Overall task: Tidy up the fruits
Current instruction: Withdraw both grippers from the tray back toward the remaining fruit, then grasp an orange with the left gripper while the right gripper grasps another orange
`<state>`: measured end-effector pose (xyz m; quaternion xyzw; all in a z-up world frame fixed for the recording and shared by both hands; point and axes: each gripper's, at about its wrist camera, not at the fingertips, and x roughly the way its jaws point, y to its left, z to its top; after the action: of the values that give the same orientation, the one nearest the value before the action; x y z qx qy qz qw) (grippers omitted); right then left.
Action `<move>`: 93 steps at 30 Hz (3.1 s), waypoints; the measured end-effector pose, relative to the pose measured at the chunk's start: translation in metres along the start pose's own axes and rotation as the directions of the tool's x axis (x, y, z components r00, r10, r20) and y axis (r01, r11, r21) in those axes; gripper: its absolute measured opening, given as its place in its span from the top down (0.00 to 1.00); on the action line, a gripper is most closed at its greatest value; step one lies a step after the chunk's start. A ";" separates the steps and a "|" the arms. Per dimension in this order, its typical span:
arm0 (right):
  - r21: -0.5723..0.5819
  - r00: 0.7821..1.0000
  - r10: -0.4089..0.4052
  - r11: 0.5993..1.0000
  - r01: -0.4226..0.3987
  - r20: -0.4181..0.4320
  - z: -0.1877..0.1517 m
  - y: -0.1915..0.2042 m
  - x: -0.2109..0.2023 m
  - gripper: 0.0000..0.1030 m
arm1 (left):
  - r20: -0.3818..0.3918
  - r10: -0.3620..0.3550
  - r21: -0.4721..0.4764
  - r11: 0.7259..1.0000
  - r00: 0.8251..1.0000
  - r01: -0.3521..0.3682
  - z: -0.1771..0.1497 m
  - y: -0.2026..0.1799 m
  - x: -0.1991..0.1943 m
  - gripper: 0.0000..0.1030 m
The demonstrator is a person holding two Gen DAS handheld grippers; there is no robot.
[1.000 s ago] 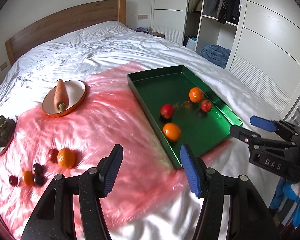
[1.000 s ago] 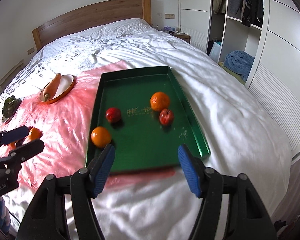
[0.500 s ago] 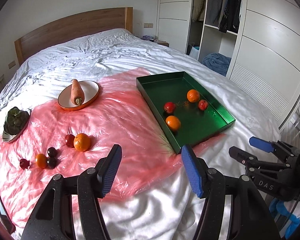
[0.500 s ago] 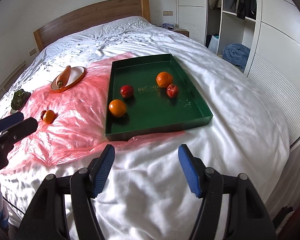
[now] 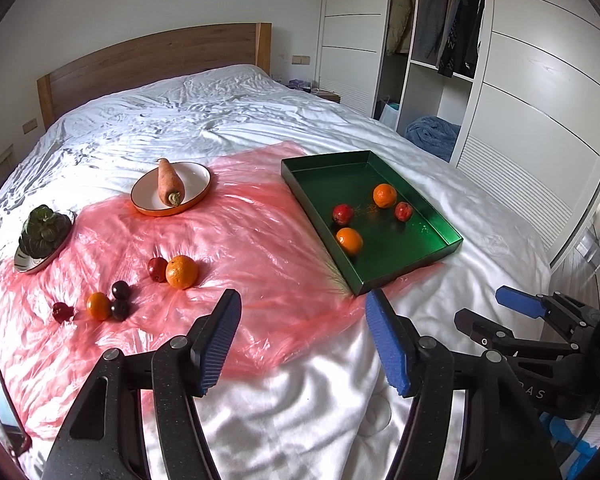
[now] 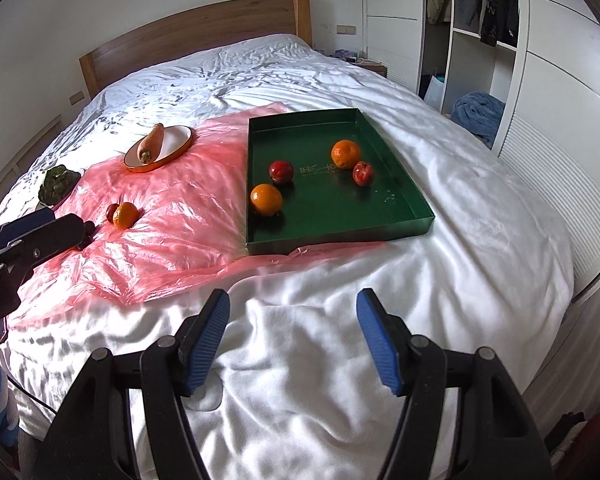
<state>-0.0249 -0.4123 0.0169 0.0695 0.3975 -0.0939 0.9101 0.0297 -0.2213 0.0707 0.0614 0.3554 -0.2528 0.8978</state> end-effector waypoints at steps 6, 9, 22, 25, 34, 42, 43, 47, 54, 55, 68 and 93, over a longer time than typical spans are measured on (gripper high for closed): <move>-0.018 1.000 0.023 1.000 -0.023 0.003 -0.011 0.015 -0.014 0.00 | -0.008 -0.005 0.001 1.000 1.000 0.005 -0.014 0.006 -0.009 0.39; -0.028 0.999 0.038 0.999 -0.038 0.002 -0.013 0.023 -0.017 0.00 | -0.015 -0.008 -0.003 1.000 1.000 0.008 -0.023 0.012 -0.012 0.38; -0.130 0.986 0.167 0.978 -0.163 0.025 -0.017 0.079 -0.016 0.00 | -0.047 0.059 -0.045 0.997 0.997 -0.061 -0.061 0.069 -0.015 0.38; -0.155 0.982 0.190 0.970 -0.186 0.015 -0.017 0.089 -0.012 0.00 | -0.053 0.075 -0.067 0.995 0.996 -0.079 -0.070 0.087 -0.015 0.38; -0.287 0.948 0.312 0.904 -0.317 -0.064 -0.021 0.147 0.020 0.00 | -0.096 0.131 -0.165 0.976 0.987 -0.145 -0.087 0.148 -0.012 0.38; -0.351 0.904 0.413 0.835 -0.424 -0.108 -0.013 0.186 0.047 0.00 | -0.132 0.132 -0.225 0.961 0.982 -0.160 -0.089 0.192 0.000 0.38; -0.351 0.904 0.413 0.835 -0.424 -0.108 -0.013 0.186 0.047 0.00 | -0.135 0.127 -0.231 0.960 0.983 -0.156 -0.087 0.197 0.002 0.38; -0.370 0.884 0.451 0.805 -0.464 -0.127 -0.009 0.200 0.061 0.00 | -0.145 0.115 -0.259 0.954 0.983 -0.149 -0.079 0.216 0.013 0.38; -0.364 0.868 0.476 0.791 -0.492 -0.140 0.004 0.202 0.089 0.00 | -0.155 0.117 -0.291 0.943 0.981 -0.159 -0.068 0.236 0.035 0.39; -0.365 0.868 0.477 0.790 -0.493 -0.140 0.006 0.201 0.091 0.00 | -0.157 0.120 -0.293 0.942 0.980 -0.162 -0.066 0.238 0.039 0.39; -0.371 0.859 0.490 0.778 -0.508 -0.149 0.021 0.205 0.118 0.00 | -0.201 0.134 -0.254 0.950 0.970 -0.184 -0.042 0.257 0.091 0.57; -0.432 0.867 0.473 0.756 -0.491 -0.158 0.050 0.221 0.148 0.00 | -0.234 0.048 -0.323 0.938 0.971 -0.124 -0.046 0.277 0.133 0.58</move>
<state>0.1587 -0.2247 -0.0469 -0.0455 0.3944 0.2413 0.8855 0.2224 -0.0231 -0.0715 -0.0486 0.4882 -0.1404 0.8600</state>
